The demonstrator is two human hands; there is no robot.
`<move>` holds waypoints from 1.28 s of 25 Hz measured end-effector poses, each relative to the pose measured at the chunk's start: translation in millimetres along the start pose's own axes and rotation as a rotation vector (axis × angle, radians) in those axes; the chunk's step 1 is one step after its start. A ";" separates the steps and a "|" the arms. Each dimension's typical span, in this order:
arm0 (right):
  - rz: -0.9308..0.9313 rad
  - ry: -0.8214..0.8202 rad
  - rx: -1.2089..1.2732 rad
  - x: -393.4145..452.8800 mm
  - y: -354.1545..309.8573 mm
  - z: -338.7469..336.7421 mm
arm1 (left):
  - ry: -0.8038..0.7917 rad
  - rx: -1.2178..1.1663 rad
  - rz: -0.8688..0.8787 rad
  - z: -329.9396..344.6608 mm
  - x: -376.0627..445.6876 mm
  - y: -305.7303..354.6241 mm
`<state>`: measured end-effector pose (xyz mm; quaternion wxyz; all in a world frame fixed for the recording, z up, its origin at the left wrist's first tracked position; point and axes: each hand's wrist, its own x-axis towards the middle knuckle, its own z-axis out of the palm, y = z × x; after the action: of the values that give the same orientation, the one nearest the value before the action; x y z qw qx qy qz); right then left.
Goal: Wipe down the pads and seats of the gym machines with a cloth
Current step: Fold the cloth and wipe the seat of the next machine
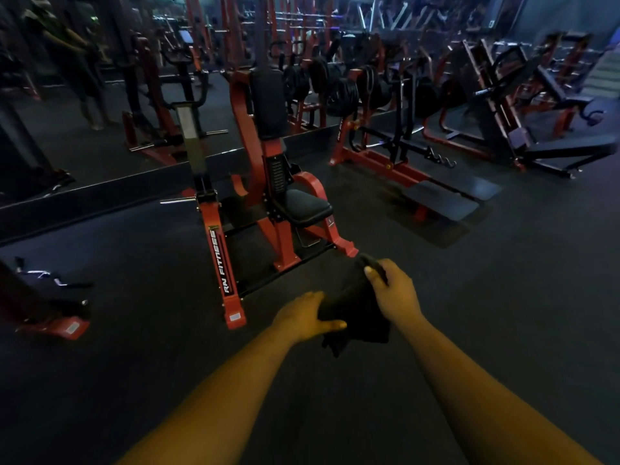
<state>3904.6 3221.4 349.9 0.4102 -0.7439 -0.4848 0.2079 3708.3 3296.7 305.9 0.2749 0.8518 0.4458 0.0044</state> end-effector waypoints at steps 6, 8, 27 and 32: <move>0.095 -0.022 0.028 149.5 55.3 2.6 | 0.139 -0.466 -0.046 -26.4 135.8 -2.0; 0.111 -0.060 0.020 194.3 81.9 2.6 | 0.229 -0.661 -0.114 -43.8 176.8 5.7; 0.264 -0.461 0.393 481.7 69.0 132.6 | 0.243 -0.796 -0.190 -97.1 437.5 -74.2; 0.501 -0.374 0.544 527.2 69.2 145.1 | 0.126 -0.598 -0.122 -95.8 478.0 -92.3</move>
<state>4073.8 3737.6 256.6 0.4336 -0.6528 -0.2824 0.5533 3902.2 3747.0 230.1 0.4847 0.7029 0.4915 0.1717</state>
